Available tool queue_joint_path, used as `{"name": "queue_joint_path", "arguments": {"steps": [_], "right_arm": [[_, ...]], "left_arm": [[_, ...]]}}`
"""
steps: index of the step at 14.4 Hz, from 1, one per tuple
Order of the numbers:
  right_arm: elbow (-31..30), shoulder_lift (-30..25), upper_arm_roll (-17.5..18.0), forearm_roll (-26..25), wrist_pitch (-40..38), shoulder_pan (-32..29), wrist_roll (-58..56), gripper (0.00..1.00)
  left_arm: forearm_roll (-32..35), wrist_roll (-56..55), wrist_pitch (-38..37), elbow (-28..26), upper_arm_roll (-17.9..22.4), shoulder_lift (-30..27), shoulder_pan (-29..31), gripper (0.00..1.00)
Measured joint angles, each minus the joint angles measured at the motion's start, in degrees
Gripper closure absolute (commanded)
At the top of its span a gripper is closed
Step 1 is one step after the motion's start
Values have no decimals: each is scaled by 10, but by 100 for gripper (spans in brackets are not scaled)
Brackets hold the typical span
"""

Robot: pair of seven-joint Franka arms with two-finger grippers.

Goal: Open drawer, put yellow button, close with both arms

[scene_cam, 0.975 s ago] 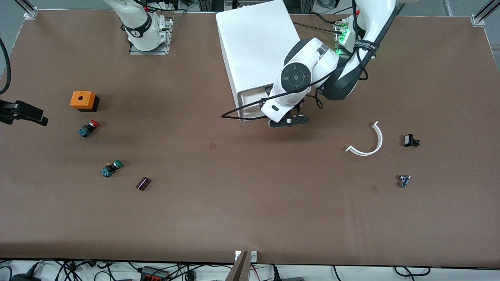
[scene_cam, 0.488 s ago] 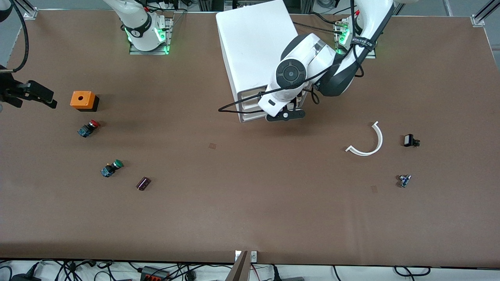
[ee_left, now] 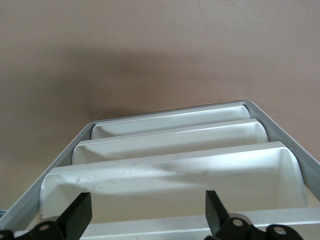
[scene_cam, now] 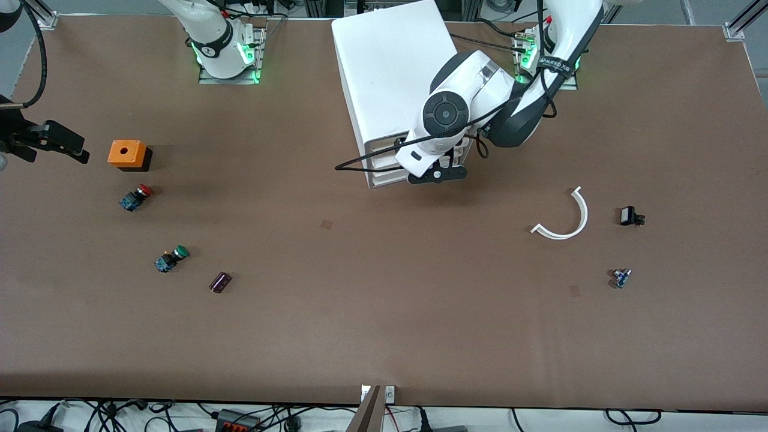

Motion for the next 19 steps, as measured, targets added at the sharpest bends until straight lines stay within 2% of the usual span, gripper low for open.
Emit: {"name": "queue_joint_path", "arguments": {"steps": [4,9,14,16,19], "right_arm": [[0,0,-2,0,0,-1,0,0],[0,0,0,0,0,-1,0,0],[0,0,-1,0,0,-2,0,0],[0,0,-1,0,0,-3,0,0],[0,0,-1,0,0,-3,0,0]], "left_arm": [[3,37,0,11,1,-14,59,0],[64,164,-20,42,3,-57,170,0],[69,320,-48,55,5,-112,251,0],[69,397,-70,65,25,-134,265,0],[69,505,-82,59,99,-169,250,0]]}}
